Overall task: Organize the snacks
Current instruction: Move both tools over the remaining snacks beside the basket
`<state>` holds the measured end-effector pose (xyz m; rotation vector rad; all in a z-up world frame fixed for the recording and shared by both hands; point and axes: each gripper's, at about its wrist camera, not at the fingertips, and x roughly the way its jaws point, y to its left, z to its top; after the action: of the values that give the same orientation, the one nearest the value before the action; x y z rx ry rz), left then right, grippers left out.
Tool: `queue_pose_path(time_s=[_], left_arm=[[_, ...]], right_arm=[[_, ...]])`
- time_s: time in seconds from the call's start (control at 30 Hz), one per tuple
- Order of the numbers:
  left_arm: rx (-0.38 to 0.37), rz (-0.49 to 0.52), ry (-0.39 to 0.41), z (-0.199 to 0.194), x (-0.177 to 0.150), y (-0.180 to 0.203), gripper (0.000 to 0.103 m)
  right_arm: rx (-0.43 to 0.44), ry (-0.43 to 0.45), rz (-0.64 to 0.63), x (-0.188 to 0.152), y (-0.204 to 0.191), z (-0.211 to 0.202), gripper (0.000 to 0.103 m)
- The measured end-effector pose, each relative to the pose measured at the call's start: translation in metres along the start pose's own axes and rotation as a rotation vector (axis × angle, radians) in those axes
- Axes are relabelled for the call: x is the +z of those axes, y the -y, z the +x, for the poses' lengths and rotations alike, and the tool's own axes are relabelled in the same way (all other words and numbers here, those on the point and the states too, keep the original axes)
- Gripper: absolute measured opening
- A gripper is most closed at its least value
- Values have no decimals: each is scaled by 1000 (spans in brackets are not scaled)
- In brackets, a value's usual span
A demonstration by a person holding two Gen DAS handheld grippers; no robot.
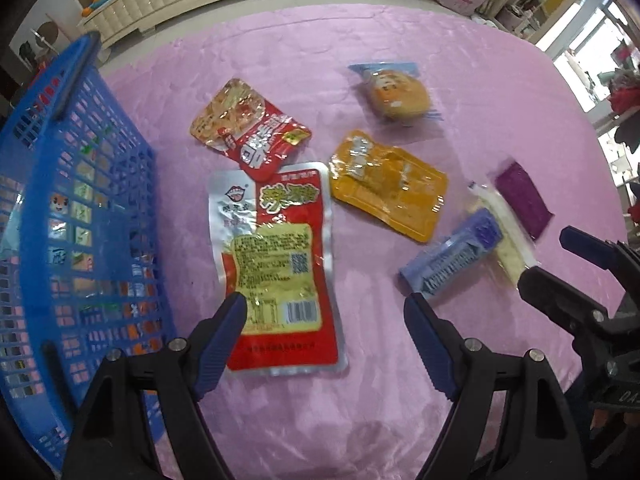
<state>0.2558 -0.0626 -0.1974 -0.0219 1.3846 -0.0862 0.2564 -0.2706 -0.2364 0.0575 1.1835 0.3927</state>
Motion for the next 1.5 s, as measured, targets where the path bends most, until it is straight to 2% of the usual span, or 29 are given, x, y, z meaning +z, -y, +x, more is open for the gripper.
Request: queue_pose_path(time_s=[0.13, 0.3, 0.53, 0.7, 0.87, 0.93, 1.07, 1.2, 1.37, 1.5], left_arm=[[14, 0, 3, 15, 6, -8, 79], [-63, -32, -45, 39, 10, -21, 79], [-82, -34, -15, 39, 15, -30, 79], [-50, 13, -25, 40, 1, -18, 74], [-127, 30, -29, 36, -8, -6, 74], [-107, 24, -16, 32, -7, -2, 74], [-104, -44, 34, 20, -7, -9, 74], [-99, -163, 70, 9, -7, -24, 75], [-80, -253, 35, 17, -1, -25, 75], [-57, -325, 39, 36, 8, -27, 75]], right_arm=[[0, -2, -4, 3, 0, 11, 94], [3, -5, -21, 5, -1, 19, 94], [-7, -3, -20, 6, 3, 21, 94], [-6, -3, -14, 3, 6, 20, 94], [-2, -6, -17, 1, 7, 20, 94], [-3, -6, -19, 0, 7, 19, 94], [0, 4, -25, 1, 6, 14, 94], [10, 12, -31, 3, 4, 13, 94], [16, 18, -47, 6, -1, 16, 94], [22, 35, -58, 9, -3, 17, 94]])
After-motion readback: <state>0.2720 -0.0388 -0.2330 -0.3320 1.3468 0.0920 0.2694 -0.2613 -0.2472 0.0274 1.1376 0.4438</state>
